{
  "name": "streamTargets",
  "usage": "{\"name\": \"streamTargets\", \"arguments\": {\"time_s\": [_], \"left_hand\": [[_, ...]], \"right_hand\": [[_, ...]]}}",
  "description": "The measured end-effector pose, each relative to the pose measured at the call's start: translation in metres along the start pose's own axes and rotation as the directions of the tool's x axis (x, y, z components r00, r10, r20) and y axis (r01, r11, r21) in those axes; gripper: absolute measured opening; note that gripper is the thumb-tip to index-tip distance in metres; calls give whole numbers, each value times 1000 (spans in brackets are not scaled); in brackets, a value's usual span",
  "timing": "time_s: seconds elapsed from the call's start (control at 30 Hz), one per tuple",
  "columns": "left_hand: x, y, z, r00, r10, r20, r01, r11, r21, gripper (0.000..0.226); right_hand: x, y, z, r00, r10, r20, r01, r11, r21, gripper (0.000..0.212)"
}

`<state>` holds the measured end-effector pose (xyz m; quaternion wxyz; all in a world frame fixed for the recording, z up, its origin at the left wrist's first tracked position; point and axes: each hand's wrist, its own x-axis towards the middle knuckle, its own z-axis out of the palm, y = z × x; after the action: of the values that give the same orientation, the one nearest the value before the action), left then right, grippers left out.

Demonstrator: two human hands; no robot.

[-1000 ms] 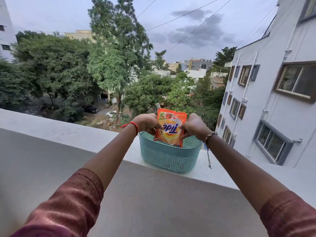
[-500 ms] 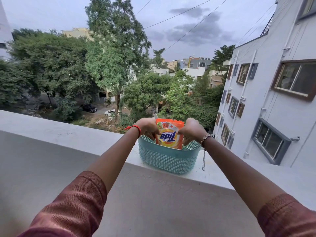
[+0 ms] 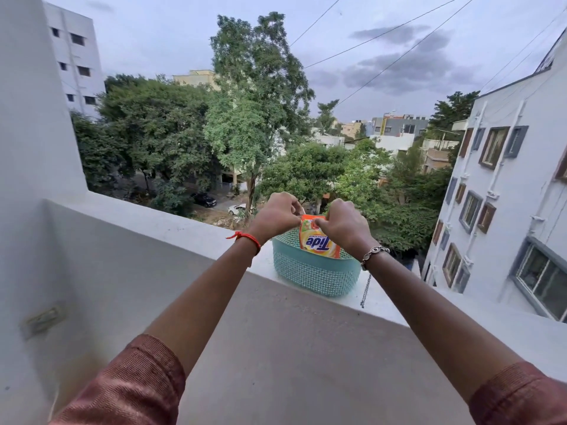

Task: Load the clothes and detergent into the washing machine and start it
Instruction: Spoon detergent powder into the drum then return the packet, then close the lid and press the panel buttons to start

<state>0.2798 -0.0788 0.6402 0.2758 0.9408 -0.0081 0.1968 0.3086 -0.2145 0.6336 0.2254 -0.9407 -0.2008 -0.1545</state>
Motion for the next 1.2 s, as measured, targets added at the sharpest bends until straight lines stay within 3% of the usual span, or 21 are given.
{"name": "streamTargets", "arguments": {"time_s": [0.3, 0.67, 1.03, 1.2], "left_hand": [[-157, 8, 7, 961, -68, -267, 61, 998, -36, 25], [-381, -9, 30, 939, -249, -239, 271, 961, 62, 30], [-582, -36, -19, 788, -509, -346, 571, 815, 98, 23], [-677, -36, -46, 711, -593, -377, 674, 728, 125, 23]], "right_hand": [[-139, -25, 11, 978, -207, -9, 207, 972, 108, 34], [-313, -53, 52, 918, -366, 154, 338, 924, 179, 36], [-442, -133, 116, 734, -657, 169, 588, 740, 326, 25], [-510, -175, 132, 634, -748, 194, 686, 660, 305, 16]]}}
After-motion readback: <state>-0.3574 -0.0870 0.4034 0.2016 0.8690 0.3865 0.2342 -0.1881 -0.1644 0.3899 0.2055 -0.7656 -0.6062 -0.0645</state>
